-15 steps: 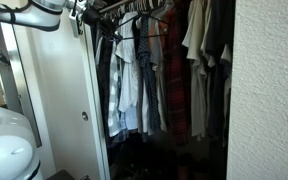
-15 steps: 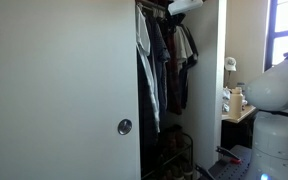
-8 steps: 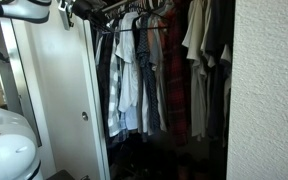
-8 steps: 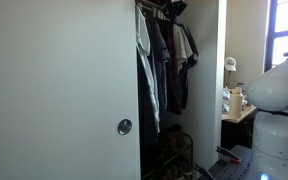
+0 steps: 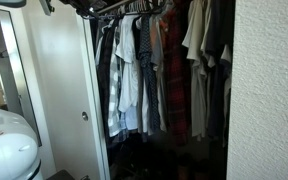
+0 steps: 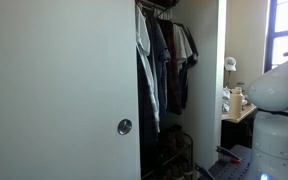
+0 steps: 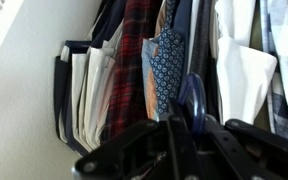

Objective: Take the clothes hanger and place it to the left on the rail

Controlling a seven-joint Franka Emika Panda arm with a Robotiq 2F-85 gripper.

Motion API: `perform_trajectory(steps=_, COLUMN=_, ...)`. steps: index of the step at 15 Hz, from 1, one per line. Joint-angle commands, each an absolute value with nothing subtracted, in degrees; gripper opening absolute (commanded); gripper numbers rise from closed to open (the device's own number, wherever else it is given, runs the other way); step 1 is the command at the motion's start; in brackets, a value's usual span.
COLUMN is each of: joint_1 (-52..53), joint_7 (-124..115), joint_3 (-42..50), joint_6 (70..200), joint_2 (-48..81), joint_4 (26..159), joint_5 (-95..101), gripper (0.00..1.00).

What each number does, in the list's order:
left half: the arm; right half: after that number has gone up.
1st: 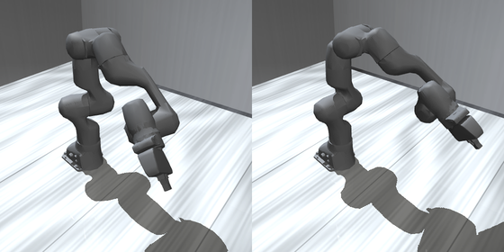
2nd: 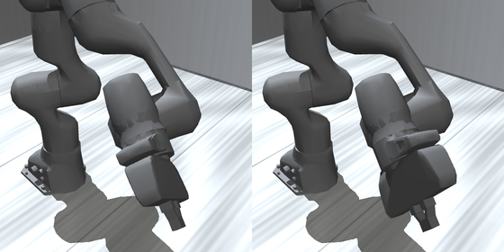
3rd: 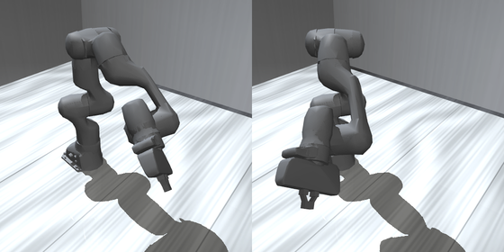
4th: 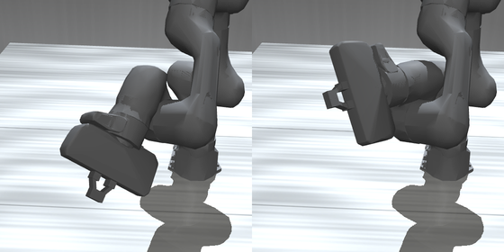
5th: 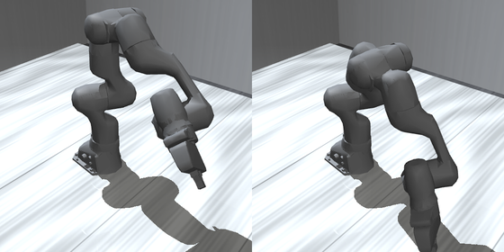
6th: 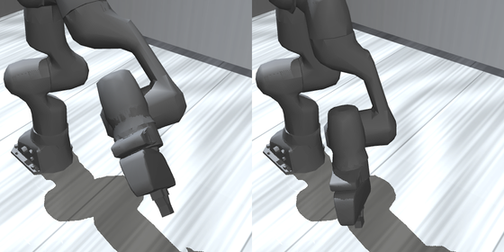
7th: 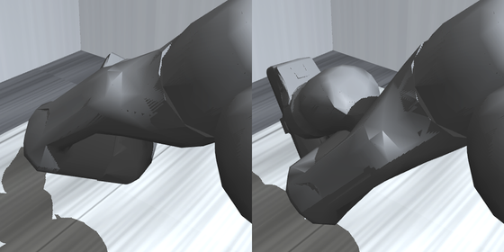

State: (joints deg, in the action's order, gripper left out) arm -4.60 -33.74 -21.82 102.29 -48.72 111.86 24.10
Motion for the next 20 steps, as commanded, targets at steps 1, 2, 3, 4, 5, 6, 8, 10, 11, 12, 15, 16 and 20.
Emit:
perform_trajectory(steps=1, joint_1=-5.0, joint_7=-32.4, joint_3=-22.9, joint_6=101.5, joint_2=-47.1, joint_4=106.7, joint_5=22.9, gripper=0.03)
perform_trajectory(steps=2, joint_1=-4.9, joint_7=-32.3, joint_3=-23.0, joint_6=101.7, joint_2=-46.9, joint_4=106.1, joint_5=22.4, gripper=0.03)
perform_trajectory(steps=3, joint_1=-4.8, joint_7=-32.2, joint_3=-23.0, joint_6=102.2, joint_2=-46.6, joint_4=105.6, joint_5=21.8, gripper=0.03)
perform_trajectory(steps=4, joint_1=-4.6, joint_7=-32.4, joint_3=-23.0, joint_6=102.6, joint_2=-46.4, joint_4=105.4, joint_5=21.2, gripper=0.03)
perform_trajectory(steps=5, joint_1=-4.4, joint_7=-32.5, joint_3=-23.0, joint_6=103.1, joint_2=-46.0, joint_4=105.1, joint_5=20.4, gripper=0.03)
perform_trajectory(steps=6, joint_1=-4.2, joint_7=-32.7, joint_3=-22.8, joint_6=103.8, joint_2=-45.7, joint_4=105.0, joint_5=19.5, gripper=0.03)
perform_trajectory(steps=8, joint_1=-3.8, joint_7=-32.8, joint_3=-22.6, joint_6=105.6, joint_2=-45.1, joint_4=105.0, joint_5=17.8, gripper=0.03)
perform_trajectory(steps=10, joint_1=-3.7, joint_7=-32.7, joint_3=-22.4, joint_6=107.8, joint_2=-44.3, joint_4=105.0, joint_5=16.4, gripper=0.03)
perform_trajectory(steps=11, joint_1=-3.7, joint_7=-32.5, joint_3=-22.4, joint_6=108.6, joint_2=-43.8, joint_4=104.8, joint_5=16.0, gripper=0.03)
perform_trajectory(steps=12, joint_1=-3.7, joint_7=-32.4, joint_3=-22.4, joint_6=109.4, joint_2=-43.4, joint_4=104.8, joint_5=15.7, gripper=0.03)
perform_trajectory(steps=15, joint_1=-4.0, joint_7=-32.2, joint_3=-22.1, joint_6=110.7, joint_2=-42.5, joint_4=105.0, joint_5=15.5, gripper=0.03)
perform_trajectory(steps=16, joint_1=-3.9, joint_7=-32.1, joint_3=-21.9, joint_6=111.1, joint_2=-42.2, joint_4=105.2, joint_5=15.5, gripper=0.03)
perform_trajectory(steps=20, joint_1=-3.9, joint_7=-31.8, joint_3=-20.7, joint_6=112.0, joint_2=-41.2, joint_4=105.9, joint_5=15.8, gripper=0.03)
